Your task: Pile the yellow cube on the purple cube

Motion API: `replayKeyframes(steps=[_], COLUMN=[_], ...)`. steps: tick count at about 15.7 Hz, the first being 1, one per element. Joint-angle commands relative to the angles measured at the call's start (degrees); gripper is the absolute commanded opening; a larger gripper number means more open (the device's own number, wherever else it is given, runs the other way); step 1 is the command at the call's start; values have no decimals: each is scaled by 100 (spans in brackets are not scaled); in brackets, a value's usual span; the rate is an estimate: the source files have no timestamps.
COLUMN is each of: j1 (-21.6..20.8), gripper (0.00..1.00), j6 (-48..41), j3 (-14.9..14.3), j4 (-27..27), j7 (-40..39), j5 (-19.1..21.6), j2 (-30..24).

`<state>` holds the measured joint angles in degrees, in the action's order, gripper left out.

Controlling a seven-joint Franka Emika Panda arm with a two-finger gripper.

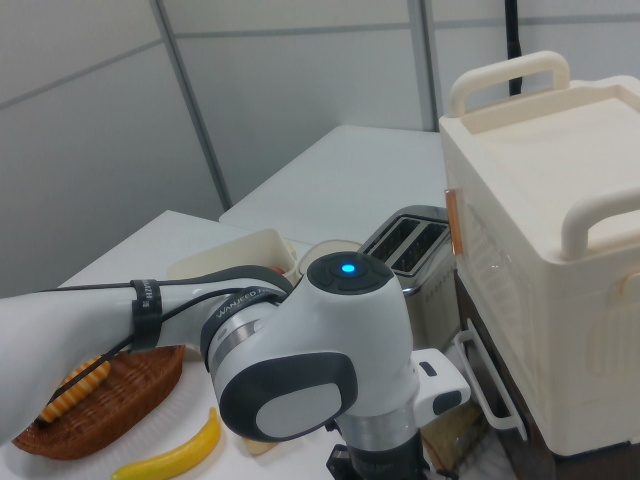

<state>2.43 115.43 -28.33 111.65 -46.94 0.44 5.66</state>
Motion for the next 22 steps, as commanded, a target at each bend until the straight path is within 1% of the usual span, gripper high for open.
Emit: replayKeyframes(steps=[1,2,3,10,11,13,15,16,17,20,21,22], j1=[-94,-94,-94,-94,-103,-129,-330,-366,-401,-410,-419,-419], gripper=[60,78,100,100,100,100,100,100,100,100,100,100], j6=[120,129,129,68,-11,-553,-1002,-1213,-1389,-1943,-2110,-2303], j3=[-15,-15,-15,-6,3,46,73,90,151,573,713,923], j4=[50,41,41,15,-90,-388,-687,-828,-925,-1276,-1391,-1496], j7=[177,255,352,361,387,632,1062,1334,1598,2468,2767,3092], j5=[-9,-9,17,17,17,17,17,-9,-35,-175,-272,-412], j2=[-30,22,31,-12,-30,-83,-153,-214,-241,-346,-381,-382])
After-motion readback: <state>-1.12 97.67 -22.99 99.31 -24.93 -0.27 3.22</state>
